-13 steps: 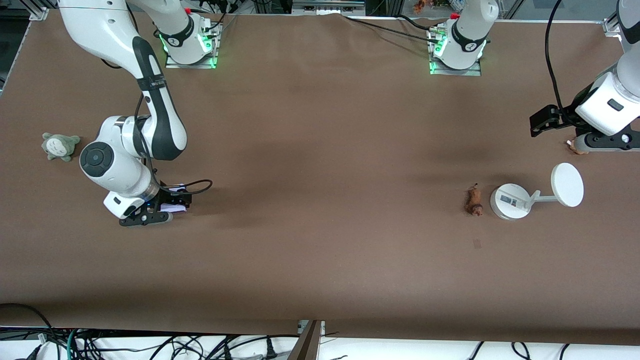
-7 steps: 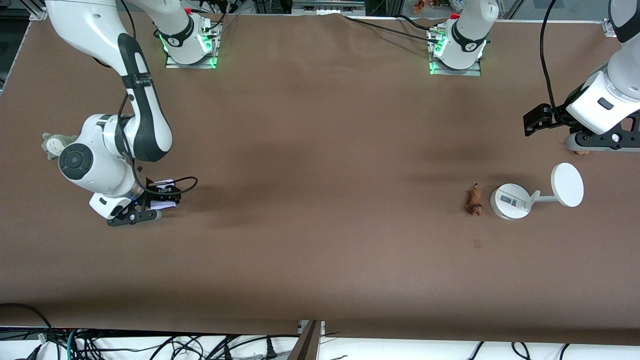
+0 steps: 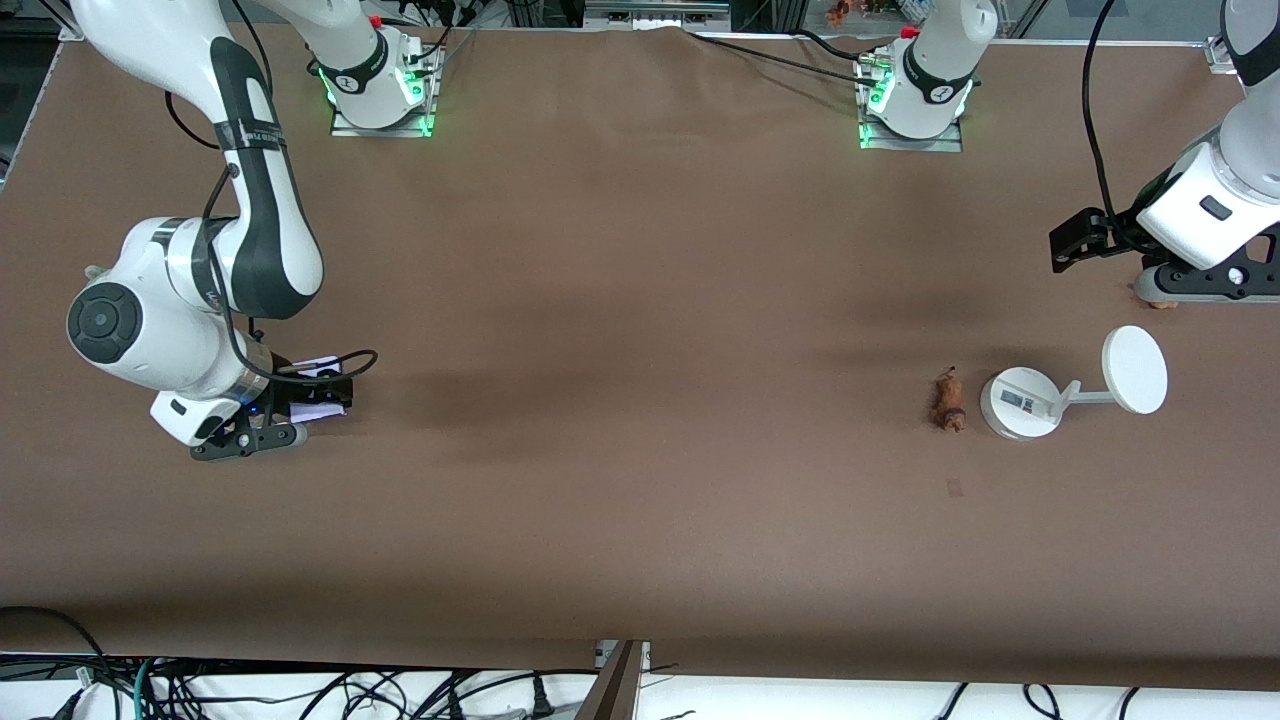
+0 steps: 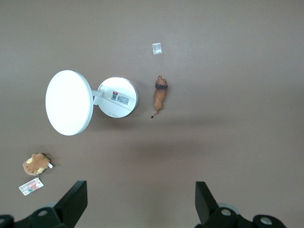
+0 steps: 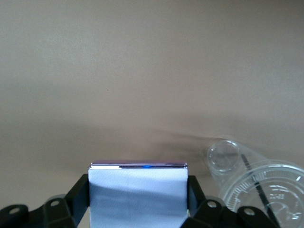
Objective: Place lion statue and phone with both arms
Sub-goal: 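Lower the phone onto the table beside the glass cup with the right gripper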
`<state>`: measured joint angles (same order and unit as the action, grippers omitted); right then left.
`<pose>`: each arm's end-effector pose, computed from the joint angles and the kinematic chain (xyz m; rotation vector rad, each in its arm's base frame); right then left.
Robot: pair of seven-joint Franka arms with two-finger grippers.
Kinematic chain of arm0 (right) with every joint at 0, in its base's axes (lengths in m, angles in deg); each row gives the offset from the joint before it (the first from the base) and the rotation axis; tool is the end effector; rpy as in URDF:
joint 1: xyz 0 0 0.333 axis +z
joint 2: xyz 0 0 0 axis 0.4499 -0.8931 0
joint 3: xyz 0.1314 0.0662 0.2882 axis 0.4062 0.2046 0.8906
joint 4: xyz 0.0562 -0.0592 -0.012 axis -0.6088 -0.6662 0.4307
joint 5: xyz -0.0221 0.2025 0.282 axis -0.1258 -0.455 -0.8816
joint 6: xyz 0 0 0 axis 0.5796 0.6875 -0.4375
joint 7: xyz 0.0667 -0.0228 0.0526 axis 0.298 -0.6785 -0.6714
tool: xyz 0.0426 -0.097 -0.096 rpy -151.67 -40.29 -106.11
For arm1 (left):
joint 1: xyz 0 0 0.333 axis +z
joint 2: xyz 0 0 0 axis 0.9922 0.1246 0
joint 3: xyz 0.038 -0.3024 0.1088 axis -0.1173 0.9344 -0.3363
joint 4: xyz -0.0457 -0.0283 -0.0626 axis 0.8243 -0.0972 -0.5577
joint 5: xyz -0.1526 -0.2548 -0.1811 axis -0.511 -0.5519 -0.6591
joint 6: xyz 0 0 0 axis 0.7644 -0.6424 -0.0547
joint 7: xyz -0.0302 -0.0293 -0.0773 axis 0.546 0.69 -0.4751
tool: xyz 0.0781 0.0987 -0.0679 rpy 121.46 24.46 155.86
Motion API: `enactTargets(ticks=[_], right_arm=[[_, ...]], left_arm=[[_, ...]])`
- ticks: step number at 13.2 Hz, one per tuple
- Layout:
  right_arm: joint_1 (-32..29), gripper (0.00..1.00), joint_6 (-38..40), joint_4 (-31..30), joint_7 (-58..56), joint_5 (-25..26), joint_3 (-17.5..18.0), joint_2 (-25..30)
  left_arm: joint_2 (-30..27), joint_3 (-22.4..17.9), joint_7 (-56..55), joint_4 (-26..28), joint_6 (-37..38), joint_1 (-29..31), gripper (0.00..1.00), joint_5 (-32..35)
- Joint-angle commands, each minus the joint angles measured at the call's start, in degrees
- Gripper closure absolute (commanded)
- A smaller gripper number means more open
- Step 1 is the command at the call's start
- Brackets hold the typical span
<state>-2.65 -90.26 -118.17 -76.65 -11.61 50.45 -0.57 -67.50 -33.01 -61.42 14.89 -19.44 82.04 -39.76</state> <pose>0.6251 0.0778 0.3280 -3.0913 -0.2536 0.0337 0.5161 -0.0265 0.5598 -3.0676 0.0314 0.1285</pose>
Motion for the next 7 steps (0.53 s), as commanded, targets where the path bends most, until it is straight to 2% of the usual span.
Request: enactTargets(ticks=[1, 6, 7], right_arm=[[-0.09, 1.0, -0.61, 0.78, 1.46, -1.14, 0.52, -2.08], [0.61, 1.0, -7.9, 0.17, 1.55, -1.22, 0.78, -7.44], [0.61, 1.0, -9.13, 0.16, 1.55, -1.66, 1.74, -8.23]], left_arm=[[-0.04, 0.21, 0.33, -0.47, 0.82, 0.28, 0.0, -0.06], [-0.13, 1.52, 0.15, -0.82, 2.05, -0.34, 0.0, -0.15], [-0.13, 1.7, 0.07, -0.74, 2.14, -0.34, 0.0, -0.15]])
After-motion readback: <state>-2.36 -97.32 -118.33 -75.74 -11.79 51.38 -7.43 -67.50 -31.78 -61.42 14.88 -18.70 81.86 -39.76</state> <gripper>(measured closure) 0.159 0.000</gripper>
